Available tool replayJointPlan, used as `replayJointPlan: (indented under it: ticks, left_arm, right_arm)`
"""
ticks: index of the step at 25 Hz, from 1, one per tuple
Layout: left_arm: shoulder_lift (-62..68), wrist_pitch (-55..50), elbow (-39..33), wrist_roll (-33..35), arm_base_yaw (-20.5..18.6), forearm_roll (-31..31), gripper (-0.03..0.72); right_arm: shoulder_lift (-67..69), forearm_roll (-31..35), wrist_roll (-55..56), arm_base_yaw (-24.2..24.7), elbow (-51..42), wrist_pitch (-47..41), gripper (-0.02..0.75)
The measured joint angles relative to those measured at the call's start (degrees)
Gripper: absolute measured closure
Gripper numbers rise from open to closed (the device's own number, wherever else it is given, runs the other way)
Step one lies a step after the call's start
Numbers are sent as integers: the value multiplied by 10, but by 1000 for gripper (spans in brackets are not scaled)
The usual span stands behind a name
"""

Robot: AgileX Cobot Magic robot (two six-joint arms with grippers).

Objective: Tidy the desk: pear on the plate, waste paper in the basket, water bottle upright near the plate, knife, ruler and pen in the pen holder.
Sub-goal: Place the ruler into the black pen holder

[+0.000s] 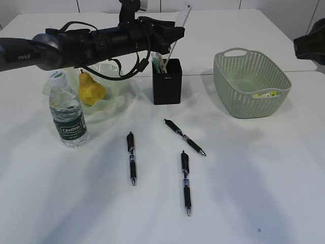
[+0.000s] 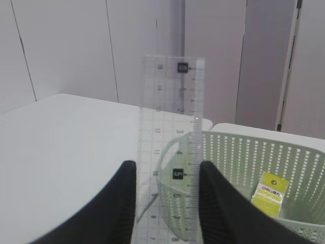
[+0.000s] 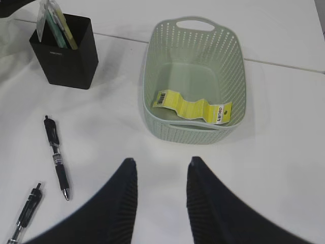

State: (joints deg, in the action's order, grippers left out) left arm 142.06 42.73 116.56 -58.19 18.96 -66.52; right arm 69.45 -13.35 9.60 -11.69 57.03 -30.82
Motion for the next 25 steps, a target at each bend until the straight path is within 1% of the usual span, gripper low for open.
replayJointPlan:
  ticks: [3, 10, 25]
  left_arm:
    - [1, 0, 0, 0, 0, 6, 441]
    - [24, 3, 0, 24, 0, 68, 441]
    - [26, 3, 0, 53, 0, 112, 441]
  right_arm:
    - [0, 1, 0, 0, 0, 0, 458]
    - [0, 2, 0, 0, 0, 0, 458]
    - [0, 3, 0, 0, 0, 5, 458]
